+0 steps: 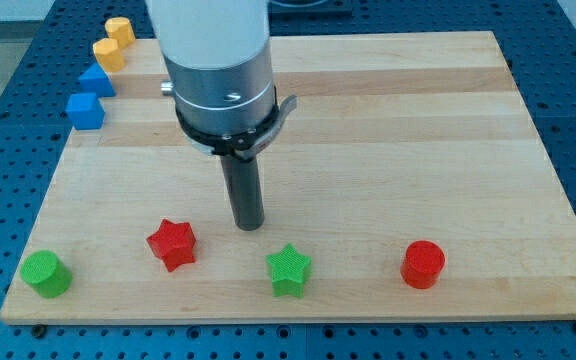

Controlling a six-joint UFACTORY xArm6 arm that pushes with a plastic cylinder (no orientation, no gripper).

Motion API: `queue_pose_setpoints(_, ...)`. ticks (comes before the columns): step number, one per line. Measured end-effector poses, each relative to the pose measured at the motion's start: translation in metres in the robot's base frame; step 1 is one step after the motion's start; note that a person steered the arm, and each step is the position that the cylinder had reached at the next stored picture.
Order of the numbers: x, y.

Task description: Push red star downwards

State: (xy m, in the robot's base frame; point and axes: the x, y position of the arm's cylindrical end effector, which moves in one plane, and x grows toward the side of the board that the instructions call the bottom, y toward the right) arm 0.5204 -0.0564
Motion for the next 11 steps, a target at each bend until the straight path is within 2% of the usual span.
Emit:
queue_pose_setpoints(2,0.013,-0.014)
queue_pose_setpoints(5,0.013,-0.072)
queue_pose_setpoints(6,0.013,-0.076)
queue_pose_setpoints(8,-0.015,-0.073)
queue_pose_setpoints(11,-0.006,-0.099)
